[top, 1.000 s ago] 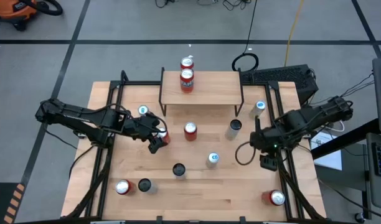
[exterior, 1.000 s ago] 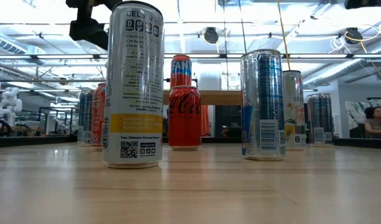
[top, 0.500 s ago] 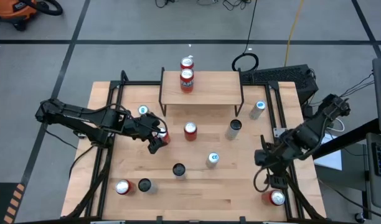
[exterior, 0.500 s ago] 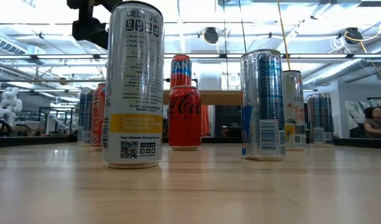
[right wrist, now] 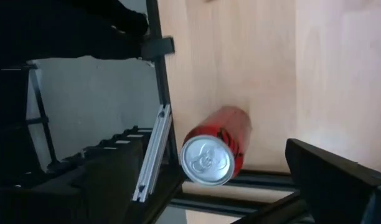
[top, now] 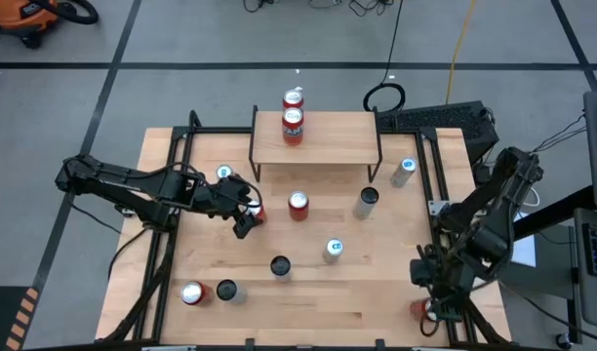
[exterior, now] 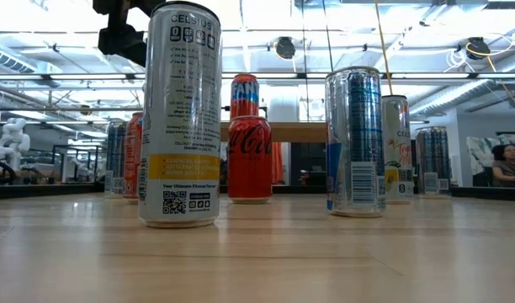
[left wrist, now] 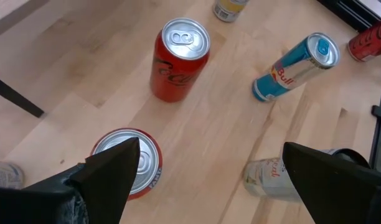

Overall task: Place canned beverage on shelf
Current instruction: Put the bottom right red-black soda can on the shelf

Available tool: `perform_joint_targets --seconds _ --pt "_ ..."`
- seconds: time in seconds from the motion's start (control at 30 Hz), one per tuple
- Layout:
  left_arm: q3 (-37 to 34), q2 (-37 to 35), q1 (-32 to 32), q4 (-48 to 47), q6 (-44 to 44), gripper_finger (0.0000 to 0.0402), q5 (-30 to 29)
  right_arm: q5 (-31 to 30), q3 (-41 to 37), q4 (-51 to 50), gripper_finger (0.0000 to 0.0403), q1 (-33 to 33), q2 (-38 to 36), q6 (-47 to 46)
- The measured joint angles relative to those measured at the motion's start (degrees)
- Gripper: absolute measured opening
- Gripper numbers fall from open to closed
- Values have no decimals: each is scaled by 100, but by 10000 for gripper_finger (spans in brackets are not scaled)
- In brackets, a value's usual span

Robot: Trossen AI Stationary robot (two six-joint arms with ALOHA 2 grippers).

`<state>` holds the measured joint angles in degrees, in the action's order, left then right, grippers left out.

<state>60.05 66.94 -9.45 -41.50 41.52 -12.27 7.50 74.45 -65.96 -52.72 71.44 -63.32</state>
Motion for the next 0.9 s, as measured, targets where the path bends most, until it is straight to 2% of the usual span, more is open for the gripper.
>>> perform_joint_targets --seconds 0.13,0.43,0.6,0.9 --pt "0 0 0 -2 0 397 -2 4 -287 255 375 -299 2 -574" --pt "0 0 0 -2 2 397 -2 -168 -867 810 375 -733 22 -1248" --pt "-2 0 0 -2 2 397 0 -477 -1082 1007 375 -870 142 -1318" --pt "-4 0 0 -2 4 397 28 -459 -1239 1262 375 -1153 727 -1557"
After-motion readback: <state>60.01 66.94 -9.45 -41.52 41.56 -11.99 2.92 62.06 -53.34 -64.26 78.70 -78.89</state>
